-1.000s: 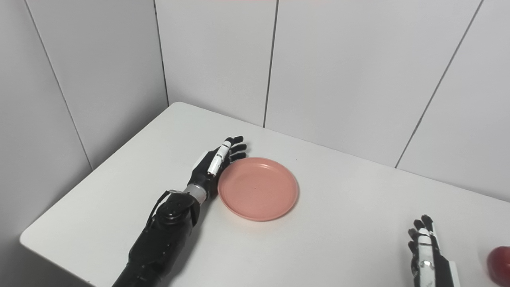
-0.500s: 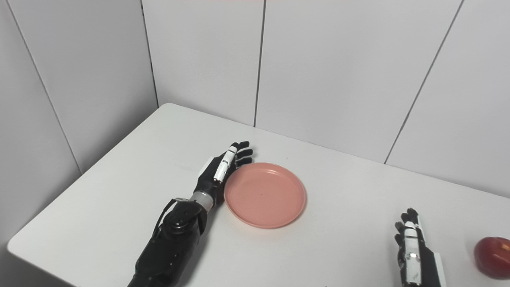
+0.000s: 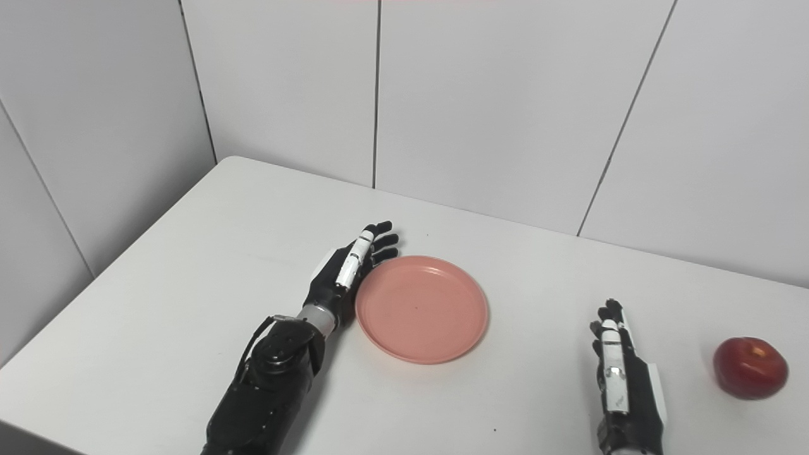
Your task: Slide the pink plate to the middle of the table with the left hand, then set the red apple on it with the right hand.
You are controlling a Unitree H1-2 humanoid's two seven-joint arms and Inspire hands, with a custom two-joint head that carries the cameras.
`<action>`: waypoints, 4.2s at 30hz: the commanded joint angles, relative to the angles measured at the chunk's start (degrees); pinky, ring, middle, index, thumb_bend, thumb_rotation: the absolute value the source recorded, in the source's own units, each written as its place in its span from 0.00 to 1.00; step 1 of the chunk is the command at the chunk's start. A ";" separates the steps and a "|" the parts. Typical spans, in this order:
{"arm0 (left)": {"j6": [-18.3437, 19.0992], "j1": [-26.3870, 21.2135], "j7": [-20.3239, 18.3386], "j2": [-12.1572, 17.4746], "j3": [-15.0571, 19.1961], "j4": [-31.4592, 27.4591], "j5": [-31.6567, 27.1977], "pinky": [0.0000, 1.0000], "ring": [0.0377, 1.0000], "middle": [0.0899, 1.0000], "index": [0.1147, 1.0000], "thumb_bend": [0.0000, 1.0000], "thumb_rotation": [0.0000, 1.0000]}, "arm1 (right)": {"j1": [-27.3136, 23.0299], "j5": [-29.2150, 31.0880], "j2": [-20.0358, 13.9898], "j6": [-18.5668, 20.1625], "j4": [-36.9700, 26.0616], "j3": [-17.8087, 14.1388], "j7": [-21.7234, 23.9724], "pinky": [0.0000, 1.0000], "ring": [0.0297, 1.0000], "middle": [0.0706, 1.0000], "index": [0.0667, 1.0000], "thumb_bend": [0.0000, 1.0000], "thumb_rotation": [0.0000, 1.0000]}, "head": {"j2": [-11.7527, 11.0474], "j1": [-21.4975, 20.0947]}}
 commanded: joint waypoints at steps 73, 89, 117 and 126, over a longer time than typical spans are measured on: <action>-2.23 4.02 -4.94 -3.21 -1.60 -0.68 -2.55 0.87 0.87 0.87 0.86 0.37 1.00 | -7.77 -14.44 0.14 6.22 -10.61 0.93 -3.75 0.88 0.90 0.91 0.92 0.52 1.00 | 0.87 -29.48; -4.69 3.25 -5.84 -2.56 0.00 2.93 -3.06 0.87 0.87 0.87 0.85 0.37 1.00 | -9.73 -26.40 -3.58 8.38 -15.39 2.57 -4.24 0.82 0.86 0.87 0.89 0.68 0.93 | -1.84 -34.62; -6.93 2.15 -7.69 -2.02 2.23 7.68 -4.46 0.87 0.87 0.87 0.85 0.37 1.00 | -11.63 -38.57 -11.63 9.68 -18.46 -3.24 -3.92 0.75 0.84 0.87 0.91 0.86 0.53 | -3.33 -37.38; -6.65 2.55 -8.51 -1.62 2.30 6.57 -5.28 0.88 0.87 0.87 0.84 0.37 1.00 | -10.20 -42.40 -14.08 8.38 -15.06 -4.83 -7.33 0.73 0.84 0.87 0.92 0.94 0.56 | -3.24 -39.47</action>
